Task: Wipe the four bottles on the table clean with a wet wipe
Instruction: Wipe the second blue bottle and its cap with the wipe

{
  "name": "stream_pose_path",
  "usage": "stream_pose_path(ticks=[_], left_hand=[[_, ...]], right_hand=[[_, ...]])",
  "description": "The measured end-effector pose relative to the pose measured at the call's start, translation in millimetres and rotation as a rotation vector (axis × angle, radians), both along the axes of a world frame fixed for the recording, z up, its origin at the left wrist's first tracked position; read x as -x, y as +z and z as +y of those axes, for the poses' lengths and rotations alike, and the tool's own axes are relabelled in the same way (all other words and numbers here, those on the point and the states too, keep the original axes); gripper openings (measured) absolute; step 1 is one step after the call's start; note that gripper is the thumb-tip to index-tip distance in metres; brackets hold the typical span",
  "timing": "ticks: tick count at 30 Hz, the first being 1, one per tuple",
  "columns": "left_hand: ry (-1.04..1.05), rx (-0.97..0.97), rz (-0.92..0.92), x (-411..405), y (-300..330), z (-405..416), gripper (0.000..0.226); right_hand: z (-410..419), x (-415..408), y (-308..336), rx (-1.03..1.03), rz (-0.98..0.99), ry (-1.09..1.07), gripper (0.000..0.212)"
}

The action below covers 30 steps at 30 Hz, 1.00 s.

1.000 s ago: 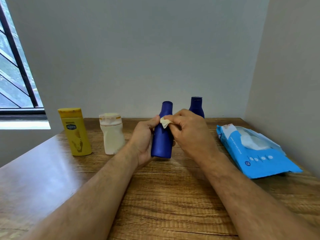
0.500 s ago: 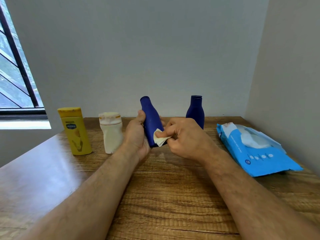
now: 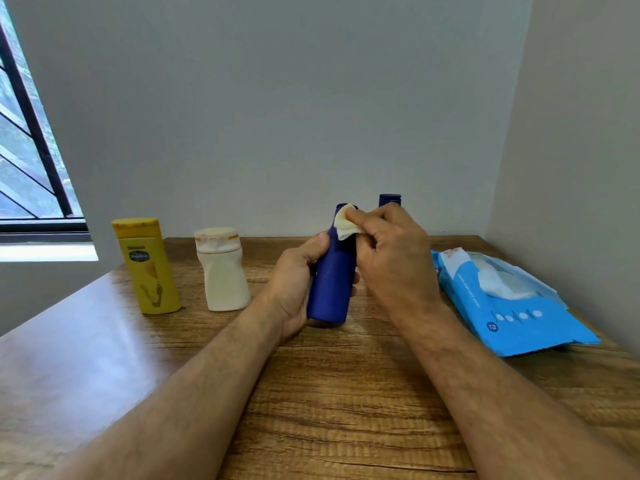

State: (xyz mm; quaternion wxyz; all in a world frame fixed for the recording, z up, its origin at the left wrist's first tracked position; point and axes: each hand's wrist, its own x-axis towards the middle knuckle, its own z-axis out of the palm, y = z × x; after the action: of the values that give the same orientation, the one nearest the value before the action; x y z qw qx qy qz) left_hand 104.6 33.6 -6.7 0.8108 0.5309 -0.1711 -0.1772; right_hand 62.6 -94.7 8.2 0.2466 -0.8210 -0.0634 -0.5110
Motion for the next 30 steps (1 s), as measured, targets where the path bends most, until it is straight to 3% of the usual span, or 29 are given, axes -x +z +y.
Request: stream_pose_path(ticks=[8, 12, 18, 27, 30], left_hand=[[0.157, 0.096, -0.012, -9.1, 4.3, 7.0, 0.036], [0.145, 0.081, -0.022, -7.8, 5.9, 8.6, 0.036], [0.035, -0.014, -0.105, 0.1, 6.1, 5.6, 0.027], [0.073, 0.128, -0.003, -3.1, 12.2, 11.4, 0.037], [0.066, 0.139, 0.037, -4.4, 11.8, 11.5, 0.041]], right_hand=[[3.9, 2.3, 0.5, 0.217, 0.39, 0.242, 0.025], [4.1, 2.3, 0.8, 0.155, 0.316, 0.206, 0.025], [-2.2, 2.1, 5.7, -0.032, -0.003, 0.017, 0.026], [1.0, 5.2, 0.8, 0.216, 0.258, 0.248, 0.02], [2.5, 4.3, 0.9, 0.222, 0.268, 0.209, 0.024]])
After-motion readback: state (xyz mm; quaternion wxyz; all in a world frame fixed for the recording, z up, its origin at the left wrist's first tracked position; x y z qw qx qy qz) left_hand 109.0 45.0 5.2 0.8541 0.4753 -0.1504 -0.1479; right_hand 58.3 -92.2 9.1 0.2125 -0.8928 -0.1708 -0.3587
